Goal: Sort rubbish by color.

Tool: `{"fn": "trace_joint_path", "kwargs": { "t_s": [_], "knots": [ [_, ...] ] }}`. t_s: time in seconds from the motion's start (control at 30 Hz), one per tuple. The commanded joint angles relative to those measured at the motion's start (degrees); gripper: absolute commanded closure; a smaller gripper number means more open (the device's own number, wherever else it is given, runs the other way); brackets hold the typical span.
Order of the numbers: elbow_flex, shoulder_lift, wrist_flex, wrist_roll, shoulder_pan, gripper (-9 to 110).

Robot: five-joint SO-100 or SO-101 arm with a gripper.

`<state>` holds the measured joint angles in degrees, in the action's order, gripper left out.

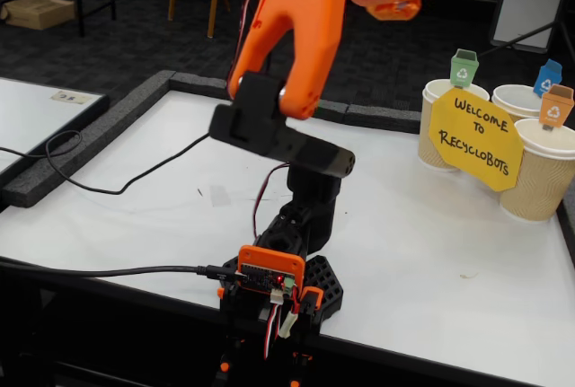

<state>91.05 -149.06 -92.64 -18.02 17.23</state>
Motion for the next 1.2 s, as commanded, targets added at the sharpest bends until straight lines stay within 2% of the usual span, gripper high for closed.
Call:
{"fn": "trace_joint_path", "kwargs": {
  "t_s": [0.0,0.33,0.83,1.17],
  "knots": [
    [-1.14,-2.72,-0.44,-0.88,6.33,101],
    [-1.93,-6.77,-2.11,-1.05,16.17,101],
    [-1.76,-8.61,-4.39,-1.05,21.09,101],
    [0.53,-0.88,0.88,-1.05,21.53,101]
  ]
}}
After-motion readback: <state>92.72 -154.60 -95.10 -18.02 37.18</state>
